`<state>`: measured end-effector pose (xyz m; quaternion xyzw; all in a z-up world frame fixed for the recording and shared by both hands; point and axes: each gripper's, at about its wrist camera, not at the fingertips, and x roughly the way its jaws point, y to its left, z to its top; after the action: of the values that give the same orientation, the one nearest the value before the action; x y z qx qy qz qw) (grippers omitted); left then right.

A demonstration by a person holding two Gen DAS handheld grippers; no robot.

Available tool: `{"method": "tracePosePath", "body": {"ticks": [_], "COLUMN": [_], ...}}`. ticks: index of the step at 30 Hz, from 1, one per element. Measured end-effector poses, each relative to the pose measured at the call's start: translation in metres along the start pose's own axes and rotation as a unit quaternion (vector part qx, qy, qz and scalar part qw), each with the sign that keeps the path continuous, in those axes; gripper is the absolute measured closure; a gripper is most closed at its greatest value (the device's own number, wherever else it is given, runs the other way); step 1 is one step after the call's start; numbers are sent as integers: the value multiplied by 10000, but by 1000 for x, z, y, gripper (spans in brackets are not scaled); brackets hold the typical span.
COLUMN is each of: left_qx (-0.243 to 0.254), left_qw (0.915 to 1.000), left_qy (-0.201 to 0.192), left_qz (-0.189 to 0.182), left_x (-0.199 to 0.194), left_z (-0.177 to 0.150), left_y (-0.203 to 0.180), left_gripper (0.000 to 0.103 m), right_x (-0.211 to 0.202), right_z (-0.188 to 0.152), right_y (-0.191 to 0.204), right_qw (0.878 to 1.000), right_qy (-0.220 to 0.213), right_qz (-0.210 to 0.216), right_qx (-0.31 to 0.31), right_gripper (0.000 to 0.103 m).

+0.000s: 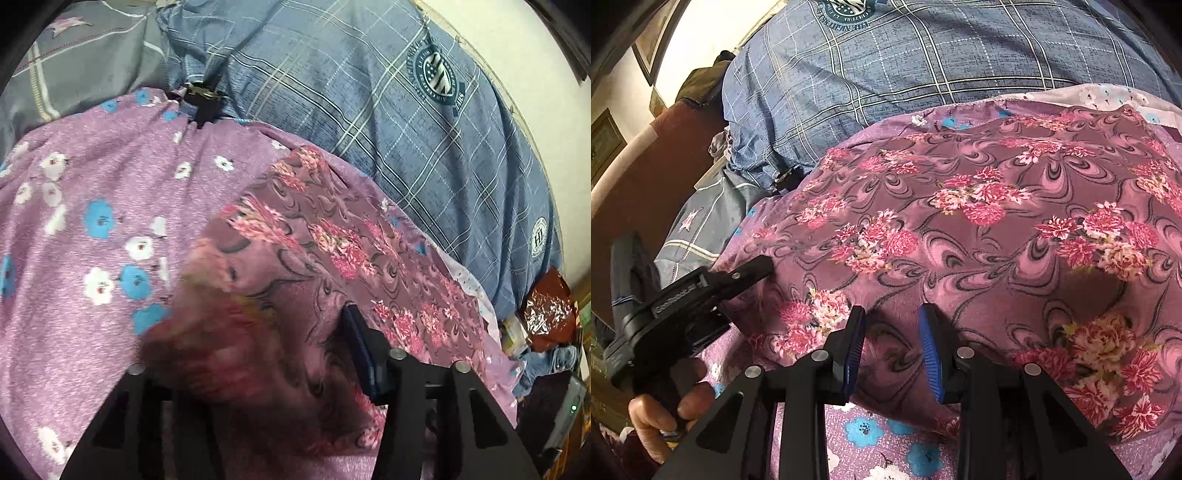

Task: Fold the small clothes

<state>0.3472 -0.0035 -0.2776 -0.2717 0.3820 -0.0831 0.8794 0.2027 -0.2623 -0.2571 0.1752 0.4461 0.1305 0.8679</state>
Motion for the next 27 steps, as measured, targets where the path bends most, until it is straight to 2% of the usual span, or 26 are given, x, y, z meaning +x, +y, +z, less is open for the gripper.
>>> {"method": "tracePosePath", "body": {"ticks": [2, 3, 4, 7, 10, 12, 13, 18, 22, 23, 27], "left_qx": [155, 175, 219, 415, 680, 887, 1000, 1686, 2130, 2277, 2776], "left_qw": [9998, 9998, 9996, 9988, 9967, 9946, 9933, 9834, 9747, 9717, 9594], "left_qy": [-50, -94, -145, -194, -402, -524, -575, -664, -675, -630, -490], "left_qz": [80, 82, 92, 154, 168, 135, 123, 99, -56, -75, -30], "left_x": [7, 7, 9, 10, 1, -5, -8, -20, -27, -27, -20], "left_z": [1, 2, 2, 1, -1, -3, -4, -15, -26, -30, -43], "left_y": [-6, -8, -10, -18, -32, -41, -47, -79, -111, -123, -171], "left_gripper": [55, 64, 76, 84, 86, 86, 86, 87, 88, 88, 89], "right_x": [-1, -2, -2, -11, -21, -14, -8, -19, -42, -51, -82], "right_z": [0, 0, 0, 3, 9, 11, 10, 12, 14, 15, 22], "right_y": [0, -1, -1, -6, -22, -35, -41, -55, -81, -90, -132], "right_qw": [10000, 10000, 10000, 9998, 9985, 9978, 9974, 9959, 9919, 9899, 9765], "right_qy": [10, 23, 35, -68, -324, -139, 3, -12, -370, -508, -1005], "right_qz": [10, -5, -22, -176, -229, -250, -219, 12, -92, -154, -230], "right_qx": [17, 21, 28, 86, 379, 597, 679, 900, 1214, 1316, 1891], "right_gripper": [74, 76, 80, 99, 99, 100, 103, 103, 103, 100, 95]}}
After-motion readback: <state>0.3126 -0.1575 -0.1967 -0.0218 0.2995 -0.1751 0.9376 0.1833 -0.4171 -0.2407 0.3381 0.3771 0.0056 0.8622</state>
